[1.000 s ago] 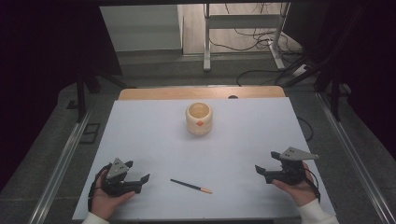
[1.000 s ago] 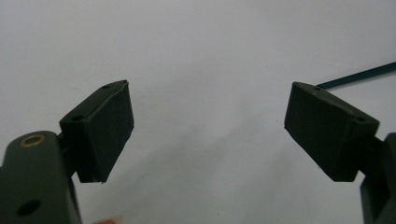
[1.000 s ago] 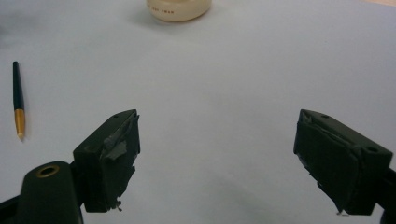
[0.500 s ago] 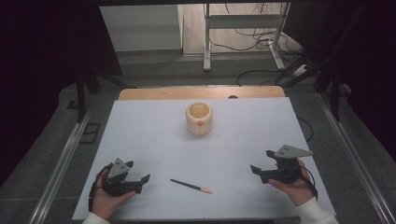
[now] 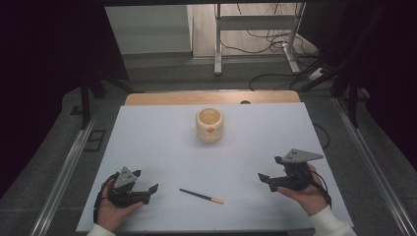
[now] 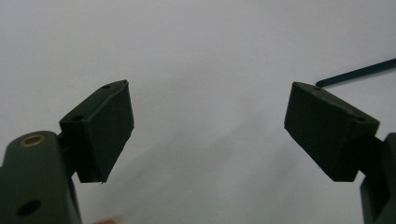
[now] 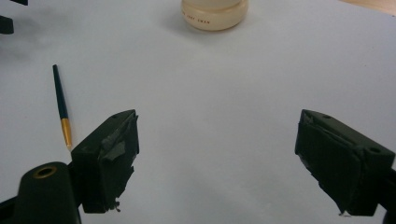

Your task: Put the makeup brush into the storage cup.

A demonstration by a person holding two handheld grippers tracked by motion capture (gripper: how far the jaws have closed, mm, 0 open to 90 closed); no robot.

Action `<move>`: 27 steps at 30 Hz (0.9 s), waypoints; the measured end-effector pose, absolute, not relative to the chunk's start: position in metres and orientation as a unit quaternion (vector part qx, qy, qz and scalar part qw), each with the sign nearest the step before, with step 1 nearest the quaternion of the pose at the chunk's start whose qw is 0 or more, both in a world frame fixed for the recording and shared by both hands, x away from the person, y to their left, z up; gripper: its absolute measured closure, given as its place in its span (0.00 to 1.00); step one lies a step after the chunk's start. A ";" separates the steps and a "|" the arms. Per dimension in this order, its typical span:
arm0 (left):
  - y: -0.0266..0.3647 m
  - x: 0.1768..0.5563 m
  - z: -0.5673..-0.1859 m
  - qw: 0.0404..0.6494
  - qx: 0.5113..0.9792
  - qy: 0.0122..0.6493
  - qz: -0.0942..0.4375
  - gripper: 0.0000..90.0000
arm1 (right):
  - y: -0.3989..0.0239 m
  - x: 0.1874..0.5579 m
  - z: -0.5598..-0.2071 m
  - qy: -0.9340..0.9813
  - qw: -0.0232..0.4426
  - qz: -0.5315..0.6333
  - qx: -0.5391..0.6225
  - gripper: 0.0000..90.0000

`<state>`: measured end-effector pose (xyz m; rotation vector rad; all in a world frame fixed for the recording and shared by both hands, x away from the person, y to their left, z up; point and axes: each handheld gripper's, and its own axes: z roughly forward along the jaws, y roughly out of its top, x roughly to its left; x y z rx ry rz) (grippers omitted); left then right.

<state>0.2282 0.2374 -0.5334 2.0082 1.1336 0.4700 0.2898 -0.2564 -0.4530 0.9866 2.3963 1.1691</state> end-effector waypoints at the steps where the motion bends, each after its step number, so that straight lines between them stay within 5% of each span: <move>1: 0.238 0.228 -0.533 0.384 0.788 0.445 0.184 0.18 | -0.255 0.290 -0.453 0.834 0.148 0.405 0.343 0.16; 27: 0.238 0.228 -0.534 0.384 0.789 0.444 0.184 0.18 | -0.220 0.295 -0.441 0.857 0.126 0.386 0.318 0.19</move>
